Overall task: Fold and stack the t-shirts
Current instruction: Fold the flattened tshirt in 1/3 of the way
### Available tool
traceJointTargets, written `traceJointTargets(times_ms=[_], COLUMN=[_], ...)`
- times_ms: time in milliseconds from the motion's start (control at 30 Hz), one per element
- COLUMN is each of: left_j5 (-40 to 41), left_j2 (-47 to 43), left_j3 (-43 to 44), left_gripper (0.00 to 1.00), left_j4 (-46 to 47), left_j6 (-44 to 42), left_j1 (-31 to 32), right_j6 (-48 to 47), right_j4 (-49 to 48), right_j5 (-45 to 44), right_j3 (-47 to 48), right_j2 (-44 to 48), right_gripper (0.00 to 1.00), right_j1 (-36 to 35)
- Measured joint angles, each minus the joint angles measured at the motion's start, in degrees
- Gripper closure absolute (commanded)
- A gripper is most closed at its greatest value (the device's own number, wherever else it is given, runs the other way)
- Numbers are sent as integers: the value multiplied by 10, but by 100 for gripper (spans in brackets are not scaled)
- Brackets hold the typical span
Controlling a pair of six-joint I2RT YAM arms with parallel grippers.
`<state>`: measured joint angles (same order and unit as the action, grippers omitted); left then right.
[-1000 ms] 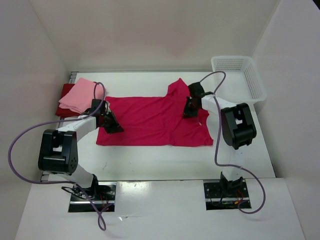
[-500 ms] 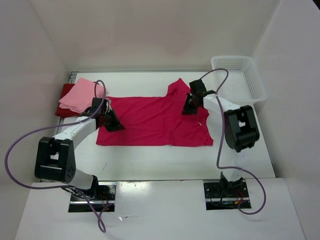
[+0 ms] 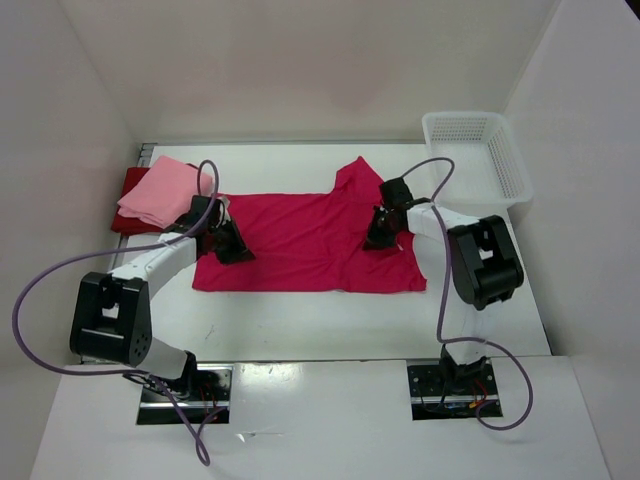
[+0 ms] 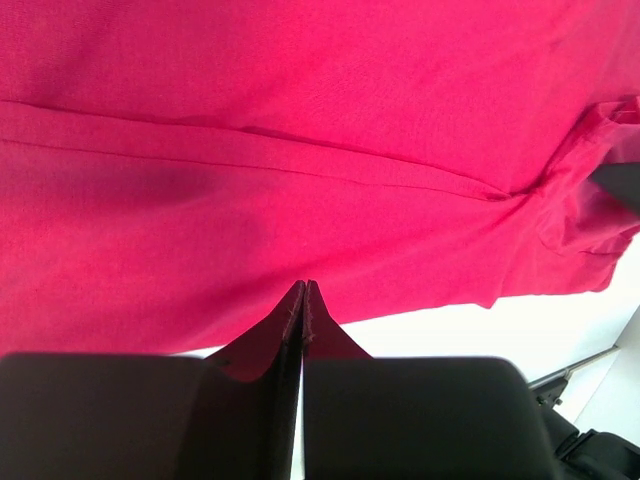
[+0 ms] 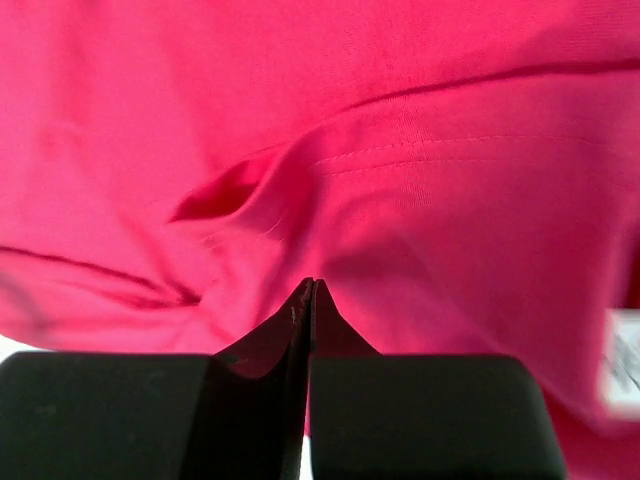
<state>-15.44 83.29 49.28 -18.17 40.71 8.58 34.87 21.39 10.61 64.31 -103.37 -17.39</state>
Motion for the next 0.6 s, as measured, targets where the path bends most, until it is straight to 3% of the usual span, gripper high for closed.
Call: traceJointTargets(times_ms=[400,600], left_j5=[7,22], left_j2=[22,22], left_j3=[-4,-7], left_gripper=[97,97], left_j4=[6,5], left_j6=[-3,-15], left_j1=[-5,-23], right_j6=[-3,-3], right_j4=[-7,-7], right_j5=[36,33], right_j3=[104,111], right_j2=[-89,-111], right_gripper=[100,100], right_j1=[-15,-22])
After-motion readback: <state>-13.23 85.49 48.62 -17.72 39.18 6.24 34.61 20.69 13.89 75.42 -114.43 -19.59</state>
